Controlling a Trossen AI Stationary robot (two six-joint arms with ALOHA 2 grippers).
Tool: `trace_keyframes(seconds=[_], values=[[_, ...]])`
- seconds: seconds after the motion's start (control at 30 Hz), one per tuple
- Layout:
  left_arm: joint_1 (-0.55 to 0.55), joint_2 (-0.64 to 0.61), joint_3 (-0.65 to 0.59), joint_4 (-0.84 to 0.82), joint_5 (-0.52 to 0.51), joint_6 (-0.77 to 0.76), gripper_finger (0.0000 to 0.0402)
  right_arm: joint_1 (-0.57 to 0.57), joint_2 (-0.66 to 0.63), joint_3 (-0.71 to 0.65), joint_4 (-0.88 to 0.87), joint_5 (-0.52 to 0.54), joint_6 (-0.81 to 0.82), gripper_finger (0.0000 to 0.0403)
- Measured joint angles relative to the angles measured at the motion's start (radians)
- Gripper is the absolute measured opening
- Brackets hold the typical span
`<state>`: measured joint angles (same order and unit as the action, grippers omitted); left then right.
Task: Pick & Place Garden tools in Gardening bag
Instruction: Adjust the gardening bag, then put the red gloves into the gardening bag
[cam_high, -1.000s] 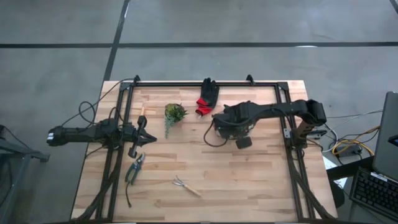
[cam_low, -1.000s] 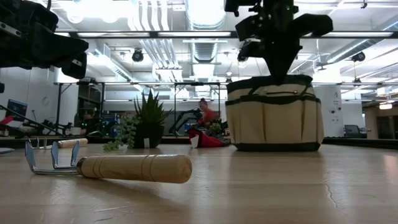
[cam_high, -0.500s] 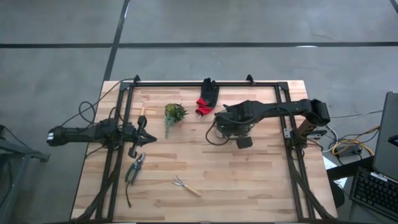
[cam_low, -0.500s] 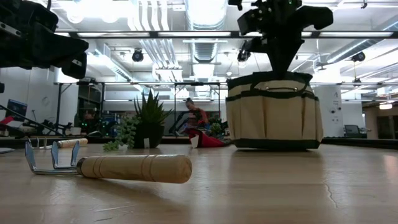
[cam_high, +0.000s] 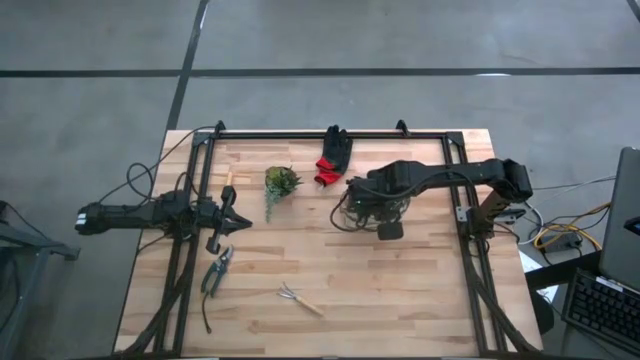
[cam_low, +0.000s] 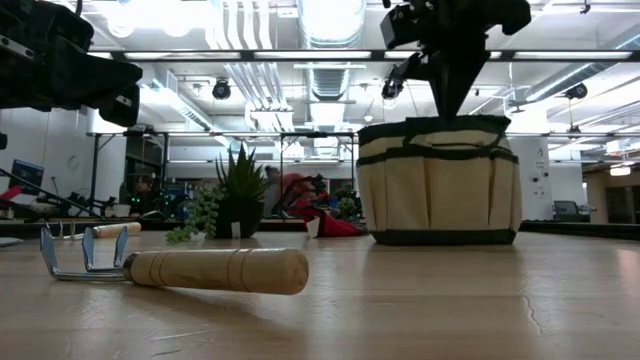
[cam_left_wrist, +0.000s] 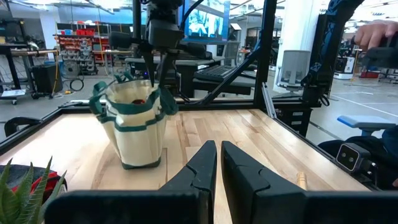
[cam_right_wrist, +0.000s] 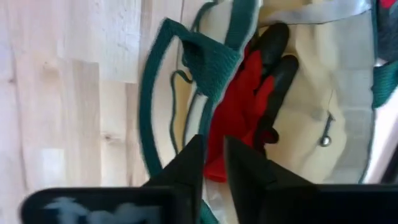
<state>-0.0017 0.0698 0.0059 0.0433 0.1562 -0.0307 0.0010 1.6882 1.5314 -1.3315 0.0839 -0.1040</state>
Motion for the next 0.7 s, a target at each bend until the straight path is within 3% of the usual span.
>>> trace_keyframes(seconds=[0.4, 0.7], values=[[0.0, 0.0, 0.0, 0.0, 0.0, 0.0, 0.0028, 0.002, -0.006, 0.119, 0.0, -0.006, 0.061, 0.0187], [0.0, 0.0, 0.0, 0.0, 0.0, 0.0, 0.0028, 0.001, 0.03, 0.237, 0.128, 0.013, 0.06, 0.0217]])
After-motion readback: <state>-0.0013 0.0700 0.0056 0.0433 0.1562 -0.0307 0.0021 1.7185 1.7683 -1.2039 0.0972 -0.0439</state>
